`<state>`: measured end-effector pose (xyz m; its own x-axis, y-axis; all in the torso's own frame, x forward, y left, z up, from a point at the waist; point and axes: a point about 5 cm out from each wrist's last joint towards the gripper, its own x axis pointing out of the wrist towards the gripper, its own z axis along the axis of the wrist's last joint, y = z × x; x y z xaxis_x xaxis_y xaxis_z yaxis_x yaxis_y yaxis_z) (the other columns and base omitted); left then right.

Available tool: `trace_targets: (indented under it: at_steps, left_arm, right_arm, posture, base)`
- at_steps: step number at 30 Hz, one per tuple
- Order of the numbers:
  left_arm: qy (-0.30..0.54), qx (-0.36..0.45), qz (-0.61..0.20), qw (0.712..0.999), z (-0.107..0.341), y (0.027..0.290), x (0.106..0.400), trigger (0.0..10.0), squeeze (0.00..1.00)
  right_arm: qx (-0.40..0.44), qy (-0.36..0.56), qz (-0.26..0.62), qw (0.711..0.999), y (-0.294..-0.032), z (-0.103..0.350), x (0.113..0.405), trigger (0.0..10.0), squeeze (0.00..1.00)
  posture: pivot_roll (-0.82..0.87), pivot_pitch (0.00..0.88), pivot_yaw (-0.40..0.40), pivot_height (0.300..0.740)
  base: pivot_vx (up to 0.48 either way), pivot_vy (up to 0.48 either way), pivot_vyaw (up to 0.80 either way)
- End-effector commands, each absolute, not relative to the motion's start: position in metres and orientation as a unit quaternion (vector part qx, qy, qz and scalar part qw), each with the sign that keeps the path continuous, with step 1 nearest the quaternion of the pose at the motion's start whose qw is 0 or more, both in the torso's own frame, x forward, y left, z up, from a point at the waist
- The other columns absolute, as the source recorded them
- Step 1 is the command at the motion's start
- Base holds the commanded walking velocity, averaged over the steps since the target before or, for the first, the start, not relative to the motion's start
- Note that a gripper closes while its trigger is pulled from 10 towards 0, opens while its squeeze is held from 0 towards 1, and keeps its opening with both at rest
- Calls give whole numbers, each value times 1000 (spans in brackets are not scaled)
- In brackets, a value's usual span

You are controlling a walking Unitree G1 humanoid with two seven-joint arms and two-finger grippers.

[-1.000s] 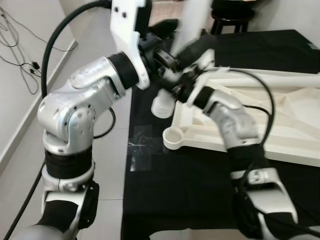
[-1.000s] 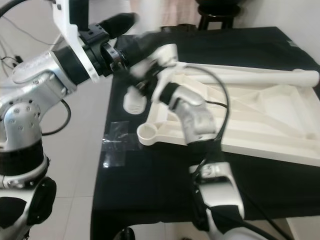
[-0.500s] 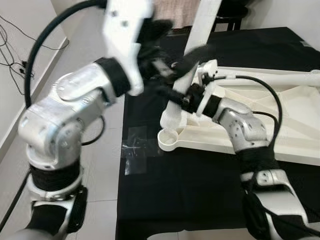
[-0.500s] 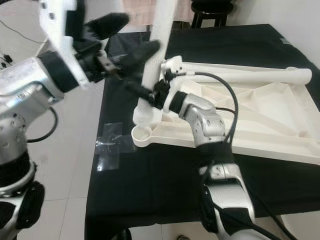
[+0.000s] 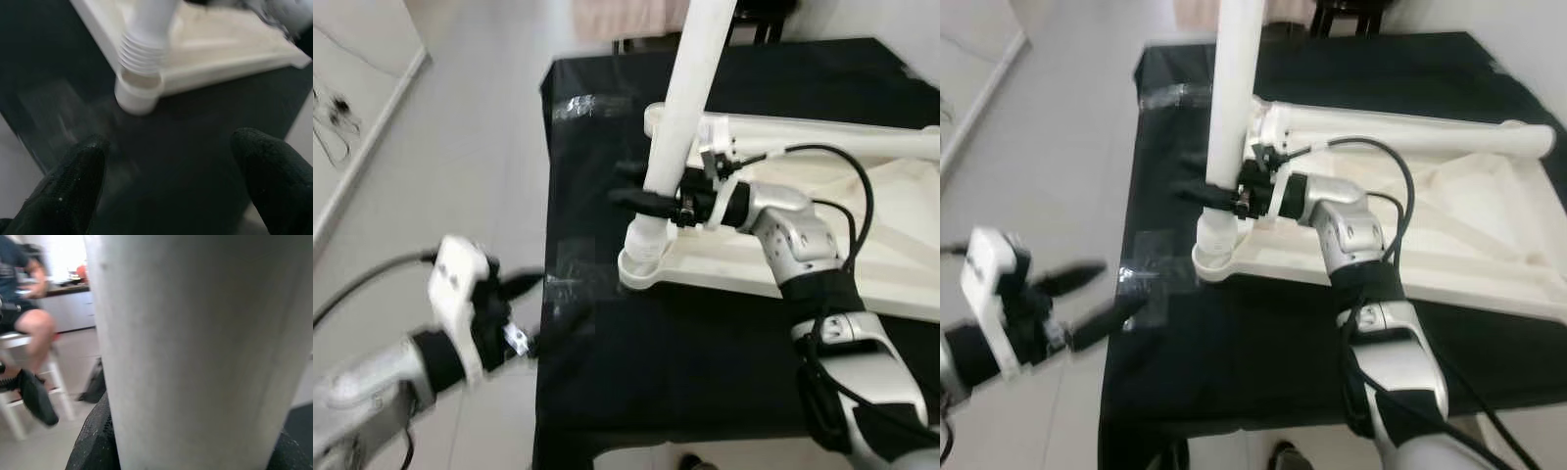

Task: Building children table

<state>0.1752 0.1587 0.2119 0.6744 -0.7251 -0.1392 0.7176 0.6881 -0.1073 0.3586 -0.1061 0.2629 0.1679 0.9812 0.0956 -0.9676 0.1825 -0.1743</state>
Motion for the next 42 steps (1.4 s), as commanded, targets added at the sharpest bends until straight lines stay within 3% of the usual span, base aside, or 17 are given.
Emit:
trace_targets:
  at_steps: [1, 2, 8, 11, 17, 30, 34, 36, 40, 42]
  left_arm:
    - [103, -13, -426, 899, 207, 150, 161, 10000, 0]
    - [139, -20, -427, 893, 194, 144, 146, 10000, 0]
    - [167, -3, -408, 898, 178, 135, 135, 10000, 0]
    - [155, 36, -378, 912, 176, 139, 135, 10000, 0]
    - [115, 38, -319, 940, 177, 144, 142, 10000, 0]
    - [81, 41, -294, 951, 180, 146, 146, 10000, 0]
    - [75, 36, -310, 947, 177, 141, 148, 10000, 0]
    - [75, 36, -310, 947, 177, 141, 148, 10000, 0]
    - [67, 35, -311, 947, 176, 139, 148, 10000, 0]
    - [66, 34, -311, 947, 176, 139, 149, 10000, 0]
  right_arm:
    - [-38, -105, 654, 748, -103, 265, 356, 10000, 0]
    - [-39, -107, 665, 738, -100, 265, 355, 10000, 0]
    - [-49, -101, 692, 713, -97, 263, 353, 10000, 0]
    - [-53, -100, 699, 706, -97, 261, 354, 10000, 0]
    - [-60, -91, 708, 698, -109, 261, 353, 10000, 0]
    - [-108, -59, 745, 656, -121, 259, 346, 10000, 0]
    - [-204, -33, 773, 600, -106, 258, 336, 10000, 0]
    - [-204, -33, 773, 600, -106, 258, 336, 10000, 0]
    - [-257, -28, 788, 559, -95, 265, 331, 10000, 0]
    - [-263, -27, 789, 554, -94, 266, 330, 10000, 0]
  posture:
    - [152, 325, 17, 740]
    - [164, 338, 19, 740]
    - [171, 354, 18, 740]
    - [170, 358, 22, 740]
    - [175, 369, 34, 740]
    - [174, 384, 38, 740]
    - [169, 388, 30, 740]
    - [169, 388, 30, 740]
    - [161, 393, 16, 740]
    - [161, 393, 16, 740]
  base:
    - [0, 0, 0]
    - [0, 0, 0]
    - [0, 0, 0]
    - [0, 0, 0]
    - [0, 0, 0]
    - [0, 0, 0]
    - [0, 0, 0]
    - [0, 0, 0]
    - [0, 0, 0]
    - [0, 0, 0]
